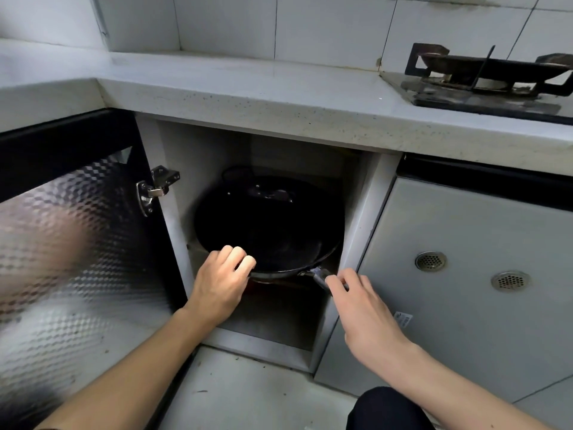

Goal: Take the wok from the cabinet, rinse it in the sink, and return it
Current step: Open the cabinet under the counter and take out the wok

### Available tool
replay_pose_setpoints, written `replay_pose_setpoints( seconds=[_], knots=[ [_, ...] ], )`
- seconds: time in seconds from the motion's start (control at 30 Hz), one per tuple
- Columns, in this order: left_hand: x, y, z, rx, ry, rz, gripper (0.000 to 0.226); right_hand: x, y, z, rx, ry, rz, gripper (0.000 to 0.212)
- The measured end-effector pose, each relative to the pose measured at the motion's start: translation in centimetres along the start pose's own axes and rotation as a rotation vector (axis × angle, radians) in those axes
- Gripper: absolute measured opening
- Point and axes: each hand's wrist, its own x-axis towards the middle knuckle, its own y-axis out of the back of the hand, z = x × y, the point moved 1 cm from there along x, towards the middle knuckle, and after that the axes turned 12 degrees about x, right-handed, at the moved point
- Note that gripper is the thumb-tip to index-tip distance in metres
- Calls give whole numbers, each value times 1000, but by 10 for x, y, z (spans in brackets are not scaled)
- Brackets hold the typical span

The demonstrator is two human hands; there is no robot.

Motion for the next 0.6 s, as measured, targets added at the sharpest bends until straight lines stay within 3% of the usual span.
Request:
replay_pose_setpoints(
  seconds=[0.27, 0.37, 0.6],
  knots=[
    [6, 0, -3, 52, -77, -35, 20, 3, 1, 11, 94, -10, 14, 74],
    [6, 9, -2, 38, -58, -129, 27, 2, 12, 12, 105, 2, -43, 77],
    [22, 87, 7, -51, 43, -396, 22, -5, 92, -11, 77, -33, -246, 75]
  ],
)
